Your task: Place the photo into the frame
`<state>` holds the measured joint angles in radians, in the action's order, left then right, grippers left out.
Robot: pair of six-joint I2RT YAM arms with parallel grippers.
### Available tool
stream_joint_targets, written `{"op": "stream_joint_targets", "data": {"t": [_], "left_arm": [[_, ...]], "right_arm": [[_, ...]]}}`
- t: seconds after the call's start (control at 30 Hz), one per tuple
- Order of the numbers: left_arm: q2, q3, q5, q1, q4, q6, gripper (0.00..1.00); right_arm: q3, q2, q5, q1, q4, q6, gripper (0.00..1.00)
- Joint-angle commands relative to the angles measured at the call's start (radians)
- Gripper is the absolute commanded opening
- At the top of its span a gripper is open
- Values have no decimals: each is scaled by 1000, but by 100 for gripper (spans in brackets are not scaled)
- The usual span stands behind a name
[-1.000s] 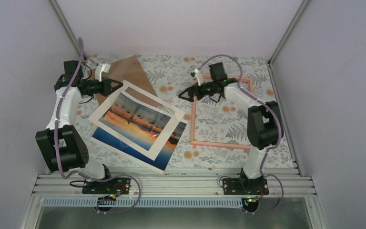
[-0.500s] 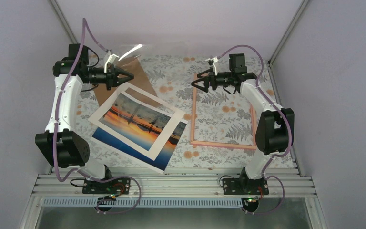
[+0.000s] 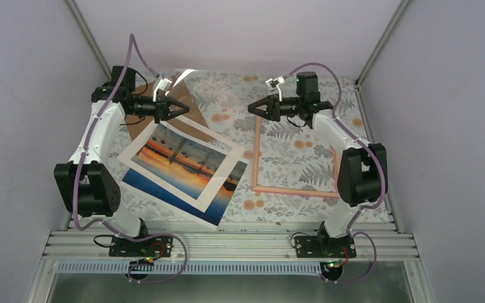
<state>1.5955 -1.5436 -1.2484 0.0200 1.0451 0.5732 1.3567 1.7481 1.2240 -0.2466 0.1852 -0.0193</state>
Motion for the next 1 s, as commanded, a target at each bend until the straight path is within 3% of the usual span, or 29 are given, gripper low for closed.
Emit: {"op": "stream_joint_targets", "data": {"t": [0.0, 0.33, 0.73, 0.97], "left_arm": [[7, 92, 82, 1, -279, -194, 5], [90, 292, 53, 3, -564, -438, 42], [177, 531, -2, 11, -787, -607, 46], [189, 698, -12, 3, -1081, -829, 46]], "right_arm": [[-12, 41, 31, -9, -30, -105, 5], [-159, 87, -66, 39, -295, -424, 4], [-203, 148, -119, 64, -347, -481, 4], [-206, 182, -141, 76, -358, -497, 4]]}}
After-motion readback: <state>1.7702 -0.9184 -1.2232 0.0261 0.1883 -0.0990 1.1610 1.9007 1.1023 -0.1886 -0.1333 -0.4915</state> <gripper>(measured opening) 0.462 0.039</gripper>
